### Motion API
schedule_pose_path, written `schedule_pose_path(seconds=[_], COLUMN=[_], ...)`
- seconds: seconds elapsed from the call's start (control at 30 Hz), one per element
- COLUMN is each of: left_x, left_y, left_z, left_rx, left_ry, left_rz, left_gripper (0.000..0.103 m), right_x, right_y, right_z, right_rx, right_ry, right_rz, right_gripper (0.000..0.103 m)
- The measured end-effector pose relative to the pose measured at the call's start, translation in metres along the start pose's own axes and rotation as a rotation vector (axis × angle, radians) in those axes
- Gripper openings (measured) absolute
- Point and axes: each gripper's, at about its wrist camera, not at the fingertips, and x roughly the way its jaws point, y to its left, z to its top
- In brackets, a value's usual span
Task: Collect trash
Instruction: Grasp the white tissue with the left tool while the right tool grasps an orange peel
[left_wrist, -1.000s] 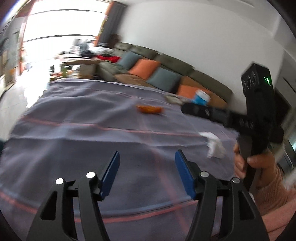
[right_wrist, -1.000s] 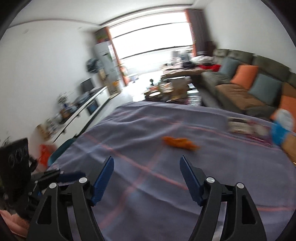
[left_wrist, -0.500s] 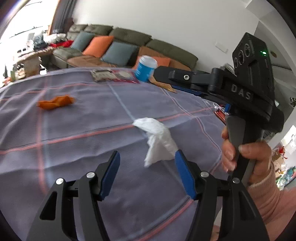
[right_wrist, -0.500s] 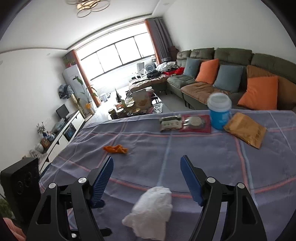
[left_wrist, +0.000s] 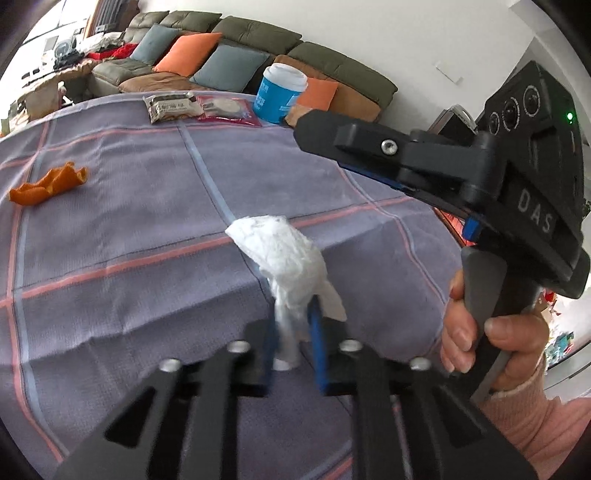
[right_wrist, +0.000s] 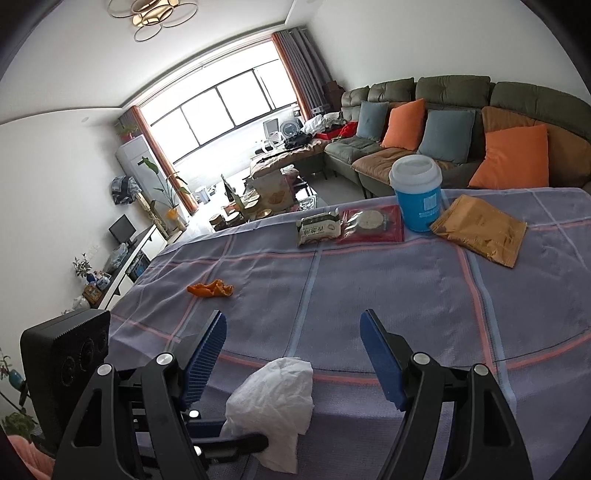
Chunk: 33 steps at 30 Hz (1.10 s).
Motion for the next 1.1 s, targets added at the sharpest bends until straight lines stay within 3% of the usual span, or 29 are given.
schedule_pose_path(seconds=[0.23, 0.6, 1.1], left_x=[-0.037, -0.115, -0.174], left_y=[0.011, 0.059, 0.096], left_z=[-0.012, -0.049, -0.088], left_rx=[0.003, -0.092, -0.182], left_ry=[-0.079, -0.194, -0.266], left_rz=[0.057, 0.185, 0.276], left_gripper=[0.009, 0.009, 0.009], right_x=[0.016, 0.074, 0.146], right_y=[0.015, 0.068, 0.088], right_z=[0.001, 0.014, 0.024], right_rx=[-0.028, -0.103, -0.084], right_ry=[0.037, 0.144, 0.261], right_rz=[0.055, 0.147, 0.118], right_gripper=[0.072, 0.067, 0.06])
